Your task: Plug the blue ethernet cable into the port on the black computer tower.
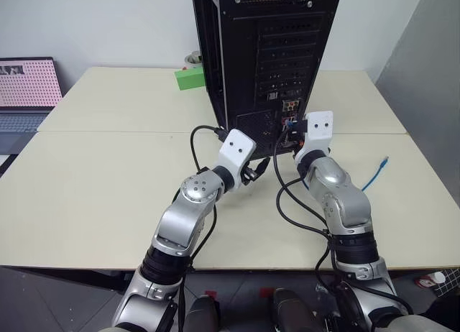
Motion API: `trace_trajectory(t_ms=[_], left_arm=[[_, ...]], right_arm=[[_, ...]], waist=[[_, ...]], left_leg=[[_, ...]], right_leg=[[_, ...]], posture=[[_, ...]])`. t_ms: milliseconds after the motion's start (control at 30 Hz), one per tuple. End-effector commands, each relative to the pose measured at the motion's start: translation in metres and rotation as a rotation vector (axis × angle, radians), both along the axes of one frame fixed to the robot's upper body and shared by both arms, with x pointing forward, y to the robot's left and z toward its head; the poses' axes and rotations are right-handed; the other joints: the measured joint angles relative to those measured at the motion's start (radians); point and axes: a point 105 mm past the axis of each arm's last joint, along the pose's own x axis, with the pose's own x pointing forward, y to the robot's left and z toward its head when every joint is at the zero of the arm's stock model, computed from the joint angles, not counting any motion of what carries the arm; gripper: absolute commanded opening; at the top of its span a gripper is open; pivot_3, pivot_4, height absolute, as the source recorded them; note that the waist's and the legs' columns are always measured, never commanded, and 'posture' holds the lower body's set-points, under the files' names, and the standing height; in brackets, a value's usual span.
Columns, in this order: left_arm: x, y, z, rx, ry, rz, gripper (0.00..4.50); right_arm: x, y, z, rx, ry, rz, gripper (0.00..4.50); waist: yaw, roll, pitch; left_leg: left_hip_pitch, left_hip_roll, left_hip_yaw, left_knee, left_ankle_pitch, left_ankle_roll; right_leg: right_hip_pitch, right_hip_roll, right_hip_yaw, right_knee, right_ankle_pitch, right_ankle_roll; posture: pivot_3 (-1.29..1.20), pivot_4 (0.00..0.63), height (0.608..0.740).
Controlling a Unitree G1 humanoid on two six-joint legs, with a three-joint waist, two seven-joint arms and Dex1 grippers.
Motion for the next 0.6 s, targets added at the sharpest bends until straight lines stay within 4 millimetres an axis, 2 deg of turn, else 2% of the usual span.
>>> trace_trajectory(t_ms=[33,600], left_arm=[[-0.0039,-0.0032,0.0121,-0.005,-0.061,-0.015,3.35],[-0.0034,-0.0033,0.0108,-0.006,-0.056,-0.012,3.35]], right_arm=[[-0.0042,0.006,0.0314,0.006,-0.108,0.021,0.0],[0.001,0.012,0.0285,-0.002,-0.102,0.01,0.0]], waist=[[0.0,0.0,0.0],[0.0,0.0,0.0]], left_leg=[[0.0,0.0,0.0,0.0,0.0,0.0],[-0.005,0.0,0.0,0.0,0.0,0.0]], right_leg=[[0.0,0.0,0.0,0.0,0.0,0.0],[-0.004,0.0,0.0,-0.001,0.0,0.0]], posture=[[0.0,0.15,0.74],[0.0,0.15,0.74]])
